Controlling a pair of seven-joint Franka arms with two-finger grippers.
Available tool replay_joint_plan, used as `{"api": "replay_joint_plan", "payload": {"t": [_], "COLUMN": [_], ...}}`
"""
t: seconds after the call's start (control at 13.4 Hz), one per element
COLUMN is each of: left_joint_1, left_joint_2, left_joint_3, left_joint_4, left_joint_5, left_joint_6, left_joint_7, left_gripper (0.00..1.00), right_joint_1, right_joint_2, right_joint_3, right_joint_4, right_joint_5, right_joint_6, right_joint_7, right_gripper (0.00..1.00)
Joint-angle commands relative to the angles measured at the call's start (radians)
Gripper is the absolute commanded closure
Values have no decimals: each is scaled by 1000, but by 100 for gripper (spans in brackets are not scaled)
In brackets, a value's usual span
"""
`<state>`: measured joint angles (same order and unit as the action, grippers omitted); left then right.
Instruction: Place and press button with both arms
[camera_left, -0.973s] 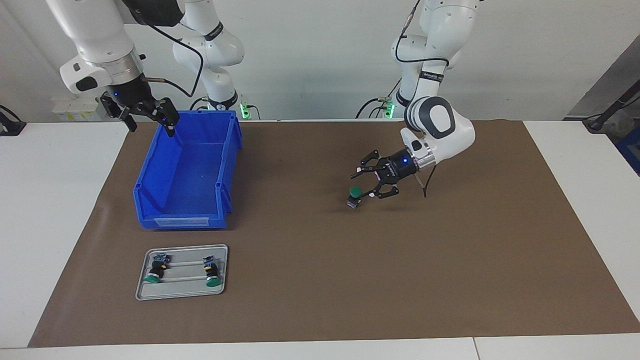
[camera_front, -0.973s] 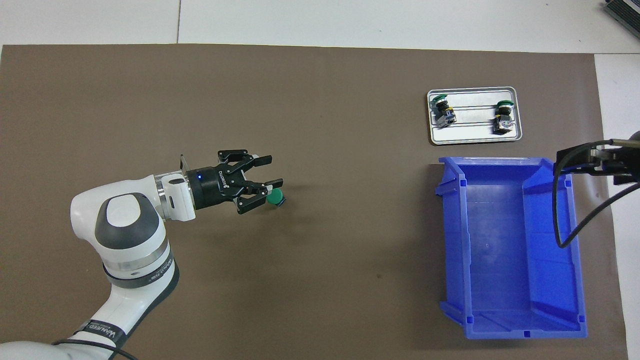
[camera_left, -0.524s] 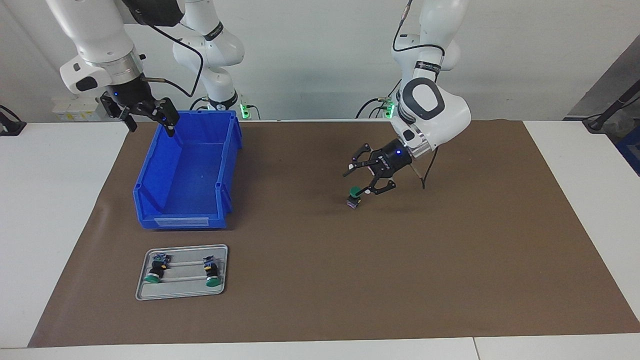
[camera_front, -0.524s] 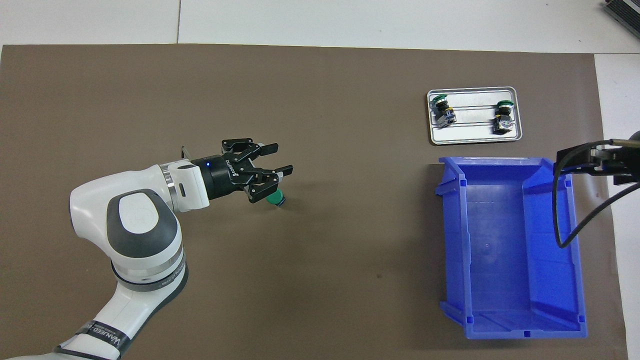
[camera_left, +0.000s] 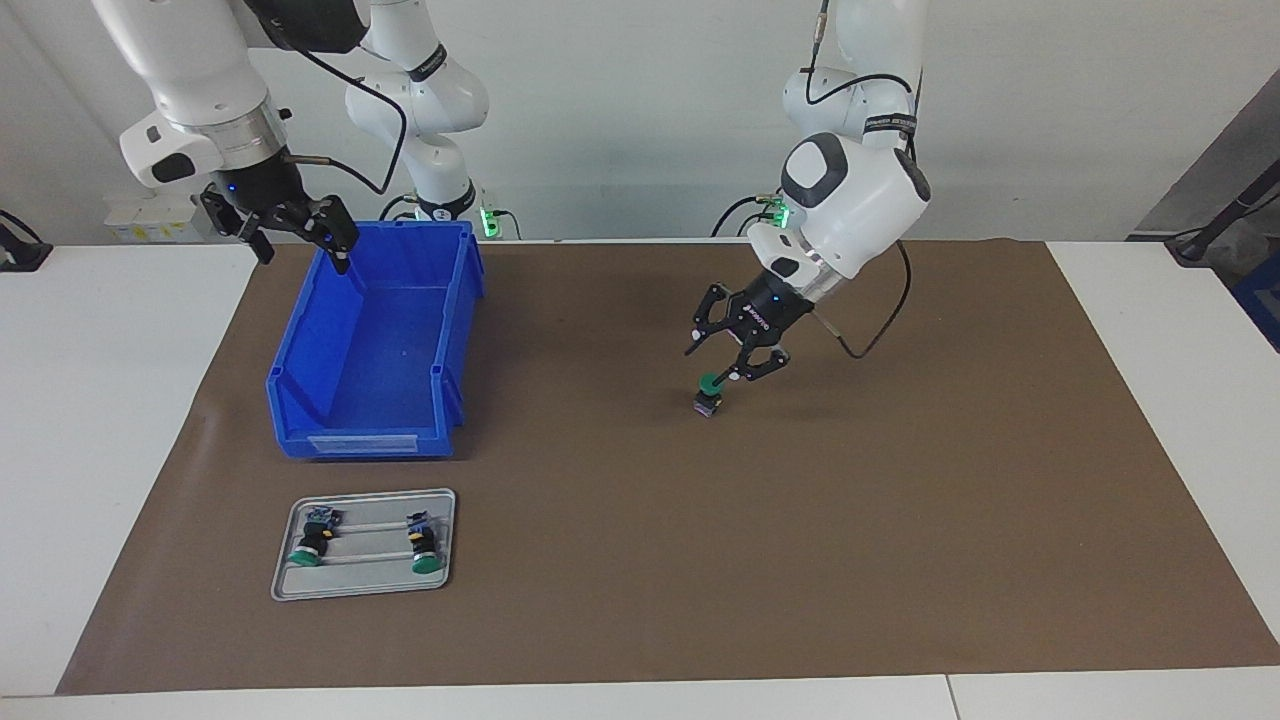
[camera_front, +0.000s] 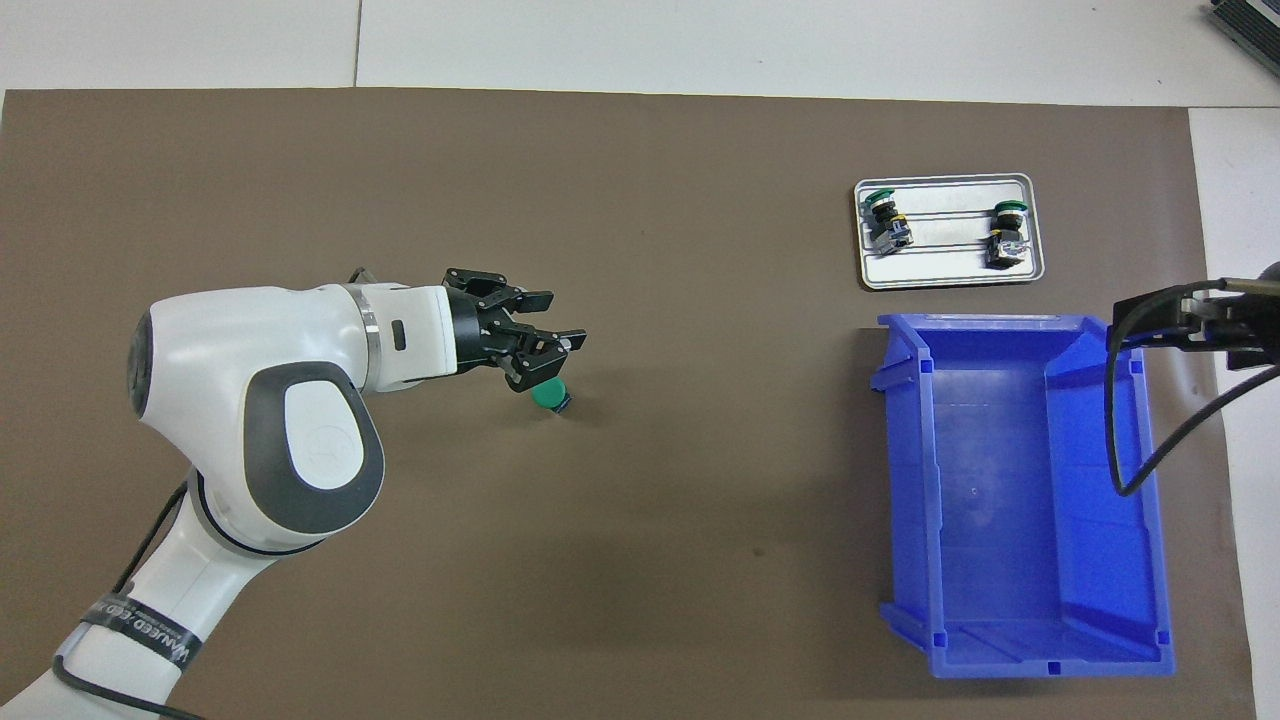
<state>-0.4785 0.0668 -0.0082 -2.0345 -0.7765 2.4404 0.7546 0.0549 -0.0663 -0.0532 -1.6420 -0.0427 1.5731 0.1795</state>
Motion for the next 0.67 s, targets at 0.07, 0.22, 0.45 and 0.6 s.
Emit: {"api": "replay_joint_plan", "payload": {"t": [0.07, 0.22, 0.45, 0.6], "left_joint_1": [-34, -35, -58, -66], "left_joint_2": [19, 18, 11, 4], "left_joint_3": [11, 13, 13, 11], "left_joint_4": [17, 16, 14, 16], "left_joint_5": [107, 199, 438, 584], "left_joint_6": [8, -45, -133, -193], "left_joint_7": [-307, -404, -599, -729], "left_gripper": [44, 44, 43, 23], "right_joint_1": [-12, -12, -12, -12], "right_joint_2": [-10, -10, -10, -10], "right_joint_3": [6, 7, 7, 6], "right_joint_4": [-10, -10, -10, -10], "right_joint_5": [18, 18, 18, 18], "right_joint_6": [8, 8, 8, 8], "right_joint_7": [-20, -20, -20, -20], "right_gripper": [0, 0, 0, 0]}}
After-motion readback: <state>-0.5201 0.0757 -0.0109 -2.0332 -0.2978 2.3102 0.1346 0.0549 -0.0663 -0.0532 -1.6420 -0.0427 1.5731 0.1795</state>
